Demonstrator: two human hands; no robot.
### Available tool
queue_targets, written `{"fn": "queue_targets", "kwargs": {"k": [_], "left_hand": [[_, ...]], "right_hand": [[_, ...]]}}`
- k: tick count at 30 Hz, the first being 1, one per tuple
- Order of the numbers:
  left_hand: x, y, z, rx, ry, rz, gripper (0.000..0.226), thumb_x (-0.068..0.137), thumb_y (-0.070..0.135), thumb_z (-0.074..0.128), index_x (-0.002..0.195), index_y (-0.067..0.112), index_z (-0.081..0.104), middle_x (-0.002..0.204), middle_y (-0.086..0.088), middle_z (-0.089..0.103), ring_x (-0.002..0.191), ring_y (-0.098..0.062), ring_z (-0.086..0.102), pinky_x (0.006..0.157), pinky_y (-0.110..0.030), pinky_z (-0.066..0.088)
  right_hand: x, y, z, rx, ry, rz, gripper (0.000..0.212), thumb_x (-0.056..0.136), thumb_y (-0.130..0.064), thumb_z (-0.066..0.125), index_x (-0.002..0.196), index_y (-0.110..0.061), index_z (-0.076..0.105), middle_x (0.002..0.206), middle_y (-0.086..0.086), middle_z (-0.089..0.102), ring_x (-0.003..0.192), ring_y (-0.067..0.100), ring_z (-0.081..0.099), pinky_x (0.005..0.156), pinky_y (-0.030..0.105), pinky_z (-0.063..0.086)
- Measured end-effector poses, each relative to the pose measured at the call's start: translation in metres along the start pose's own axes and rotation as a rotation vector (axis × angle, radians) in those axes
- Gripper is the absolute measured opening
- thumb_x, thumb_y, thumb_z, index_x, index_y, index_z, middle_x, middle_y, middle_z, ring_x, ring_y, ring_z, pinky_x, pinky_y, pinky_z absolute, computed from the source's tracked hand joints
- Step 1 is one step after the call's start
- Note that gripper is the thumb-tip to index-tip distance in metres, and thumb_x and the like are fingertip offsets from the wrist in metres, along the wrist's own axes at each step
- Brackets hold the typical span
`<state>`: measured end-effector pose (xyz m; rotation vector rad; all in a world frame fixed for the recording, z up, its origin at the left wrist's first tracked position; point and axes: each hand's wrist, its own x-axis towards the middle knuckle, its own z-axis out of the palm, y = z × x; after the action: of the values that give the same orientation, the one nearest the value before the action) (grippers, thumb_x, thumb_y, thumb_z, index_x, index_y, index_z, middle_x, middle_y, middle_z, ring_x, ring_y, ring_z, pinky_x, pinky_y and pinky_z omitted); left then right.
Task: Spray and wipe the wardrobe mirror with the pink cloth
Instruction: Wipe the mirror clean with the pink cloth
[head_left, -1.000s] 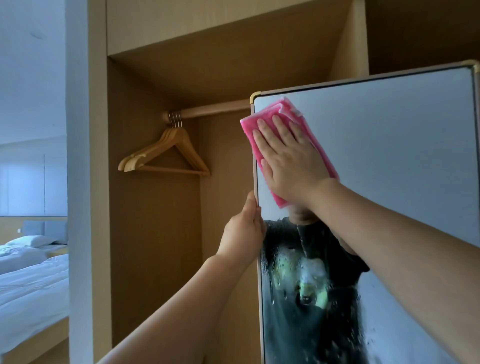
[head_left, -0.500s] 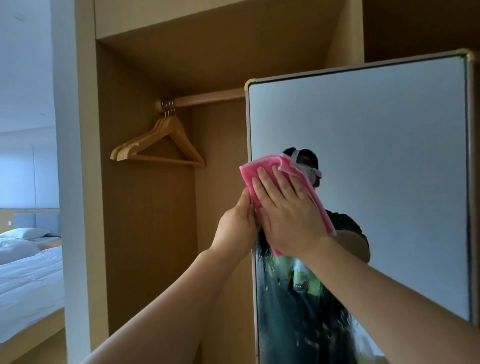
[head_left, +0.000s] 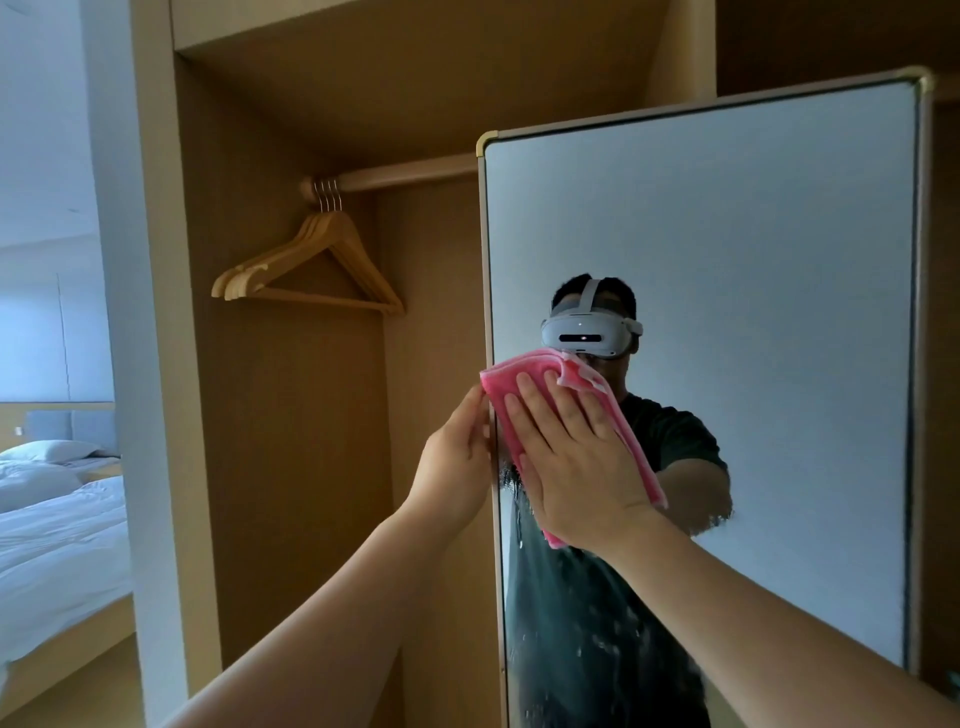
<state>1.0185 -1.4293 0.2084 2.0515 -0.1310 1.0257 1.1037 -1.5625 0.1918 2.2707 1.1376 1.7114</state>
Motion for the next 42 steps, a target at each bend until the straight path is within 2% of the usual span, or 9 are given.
{"fn": "queue_targets", "kwargs": {"k": [3, 10, 14, 19, 25, 29, 33, 38, 42], "left_hand": [[-0.009, -0.004, 0.004, -0.045, -0.012, -0.06, 0.035, 0.103, 0.019, 0.036, 0.134, 0.026, 0.049, 0.111, 0.01, 0.067, 0.103, -0.005, 0.065, 0.092, -0.033, 0.055], [-0.035, -0.019, 0.015, 0.009, -0.038, -0.168, 0.033, 0.103, 0.021, 0.036, 0.134, 0.023, 0.047, 0.114, 0.014, 0.062, 0.106, -0.005, 0.061, 0.097, -0.026, 0.05], [-0.045, -0.023, 0.016, 0.013, -0.075, -0.196, 0.036, 0.103, 0.019, 0.037, 0.138, 0.023, 0.044, 0.111, 0.019, 0.057, 0.104, -0.003, 0.059, 0.085, -0.014, 0.049], [-0.051, -0.027, 0.013, -0.005, -0.122, -0.219, 0.036, 0.102, 0.015, 0.04, 0.136, 0.026, 0.046, 0.104, 0.027, 0.057, 0.088, 0.014, 0.06, 0.068, -0.006, 0.049], [-0.052, -0.031, 0.012, -0.032, -0.14, -0.221, 0.036, 0.1, 0.009, 0.043, 0.134, 0.019, 0.051, 0.104, 0.016, 0.063, 0.088, 0.012, 0.061, 0.067, -0.009, 0.049], [-0.053, -0.035, 0.012, -0.045, -0.153, -0.198, 0.038, 0.1, 0.01, 0.044, 0.136, 0.022, 0.049, 0.107, 0.016, 0.063, 0.094, 0.006, 0.062, 0.071, -0.01, 0.05], [-0.053, -0.038, 0.01, -0.045, -0.182, -0.162, 0.042, 0.099, 0.006, 0.044, 0.137, 0.024, 0.048, 0.118, 0.01, 0.063, 0.108, -0.008, 0.063, 0.086, -0.026, 0.056], [-0.052, -0.042, 0.011, -0.038, -0.172, -0.176, 0.041, 0.099, 0.006, 0.043, 0.11, 0.044, 0.055, 0.109, 0.008, 0.067, 0.102, -0.011, 0.065, 0.088, -0.037, 0.057], [-0.052, -0.045, 0.01, -0.081, -0.175, -0.183, 0.041, 0.098, 0.003, 0.046, 0.133, 0.022, 0.052, 0.114, 0.003, 0.066, 0.106, -0.012, 0.065, 0.09, -0.04, 0.056]], "right_hand": [[0.002, 0.003, -0.005, -0.006, -0.01, -0.024, 0.066, 0.101, -0.043, 0.023, 0.154, -0.01, 0.003, 0.161, 0.016, 0.002, 0.149, 0.036, -0.002, 0.12, 0.051, 0.008], [0.001, 0.008, -0.01, -0.014, 0.012, -0.068, 0.062, 0.101, -0.041, 0.021, 0.153, -0.009, 0.018, 0.159, 0.018, 0.013, 0.147, 0.039, 0.007, 0.12, 0.053, 0.009], [0.004, 0.01, -0.009, -0.019, 0.012, -0.071, 0.061, 0.101, -0.039, 0.02, 0.154, -0.009, 0.013, 0.159, 0.018, 0.01, 0.147, 0.04, 0.005, 0.12, 0.052, 0.007], [0.008, 0.011, -0.008, -0.016, 0.004, -0.073, 0.061, 0.1, -0.037, 0.012, 0.154, -0.008, 0.011, 0.16, 0.019, 0.007, 0.147, 0.041, 0.003, 0.12, 0.052, 0.007], [0.01, 0.003, -0.005, -0.013, 0.025, -0.029, 0.061, 0.101, -0.037, 0.005, 0.154, -0.007, 0.011, 0.16, 0.019, 0.006, 0.148, 0.039, 0.002, 0.121, 0.05, 0.003], [0.003, -0.009, 0.001, -0.017, 0.038, 0.025, 0.061, 0.102, -0.039, 0.018, 0.154, -0.007, 0.012, 0.16, 0.018, 0.008, 0.148, 0.038, 0.001, 0.121, 0.049, -0.001], [-0.025, -0.034, 0.019, -0.024, 0.022, 0.039, 0.066, 0.102, -0.045, 0.027, 0.154, -0.009, 0.012, 0.16, 0.017, 0.011, 0.148, 0.037, 0.005, 0.121, 0.05, 0.008], [-0.068, -0.053, 0.034, 0.03, -0.009, 0.03, 0.068, 0.1, -0.043, 0.035, 0.154, -0.007, 0.012, 0.16, 0.017, 0.012, 0.149, 0.035, 0.009, 0.12, 0.048, 0.018], [-0.087, -0.055, 0.037, 0.021, -0.006, -0.02, 0.068, 0.1, -0.04, 0.036, 0.154, -0.006, 0.012, 0.16, 0.018, 0.014, 0.148, 0.035, 0.013, 0.118, 0.047, 0.018]]}}
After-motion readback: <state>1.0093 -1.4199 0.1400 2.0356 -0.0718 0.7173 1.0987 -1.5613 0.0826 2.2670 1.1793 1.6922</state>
